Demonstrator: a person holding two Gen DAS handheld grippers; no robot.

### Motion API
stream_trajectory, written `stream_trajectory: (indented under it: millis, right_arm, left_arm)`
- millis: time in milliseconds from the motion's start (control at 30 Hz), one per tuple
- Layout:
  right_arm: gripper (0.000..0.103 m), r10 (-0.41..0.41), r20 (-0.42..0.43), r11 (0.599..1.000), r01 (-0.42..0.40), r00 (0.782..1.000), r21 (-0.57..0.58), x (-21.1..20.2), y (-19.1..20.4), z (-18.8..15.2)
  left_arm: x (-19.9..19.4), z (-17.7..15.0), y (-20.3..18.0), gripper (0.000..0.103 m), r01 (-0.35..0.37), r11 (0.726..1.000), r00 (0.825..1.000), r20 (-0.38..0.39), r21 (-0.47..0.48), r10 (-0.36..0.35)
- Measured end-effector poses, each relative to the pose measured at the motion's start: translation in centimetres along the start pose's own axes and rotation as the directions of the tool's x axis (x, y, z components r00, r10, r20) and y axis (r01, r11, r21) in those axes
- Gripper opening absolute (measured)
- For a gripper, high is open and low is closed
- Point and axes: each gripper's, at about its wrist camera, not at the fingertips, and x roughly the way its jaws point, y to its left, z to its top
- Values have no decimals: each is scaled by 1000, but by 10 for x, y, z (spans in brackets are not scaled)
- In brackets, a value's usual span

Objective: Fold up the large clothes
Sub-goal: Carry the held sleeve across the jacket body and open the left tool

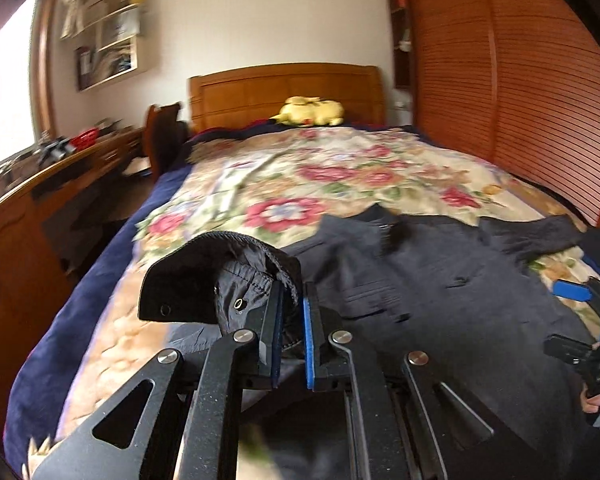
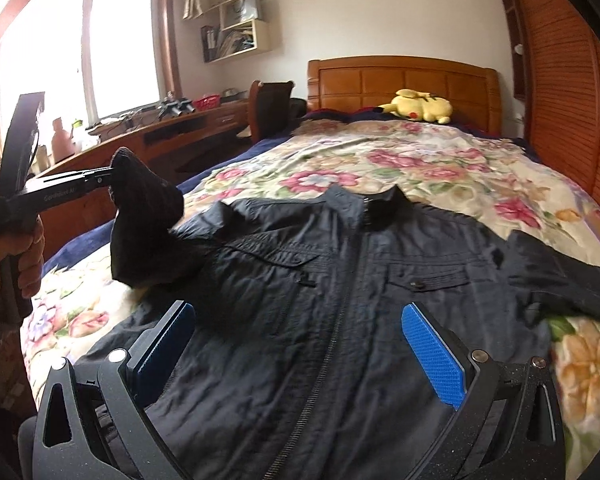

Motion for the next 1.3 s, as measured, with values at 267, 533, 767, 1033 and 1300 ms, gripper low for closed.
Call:
stream_trajectory:
  millis: [267, 533, 767, 1033, 1300]
  right_arm:
    - [103, -34, 26, 998, 32, 999, 49, -21, -13, -1]
    - [103, -27, 25, 997, 26, 999, 72, -20, -13, 1]
    - [103, -9, 22, 997, 7, 1000, 72, -17, -16, 5]
    - [103, 12, -10, 998, -12, 1000, 55, -2, -13, 8]
    - [103, 30, -49, 999, -28, 998, 28, 21, 1, 10]
  left_arm:
    - [2, 12, -63, 8, 98, 992, 995, -3, 83, -98]
    - [2, 6, -85, 7, 132, 985, 991, -25, 111, -130]
    - [8, -10, -74, 11, 118, 989, 992, -65, 87, -112]
    - [1, -35, -46, 34, 73, 996, 996, -53, 45, -70]
    - [-13, -61, -17, 76, 73, 997, 997, 9, -34, -73]
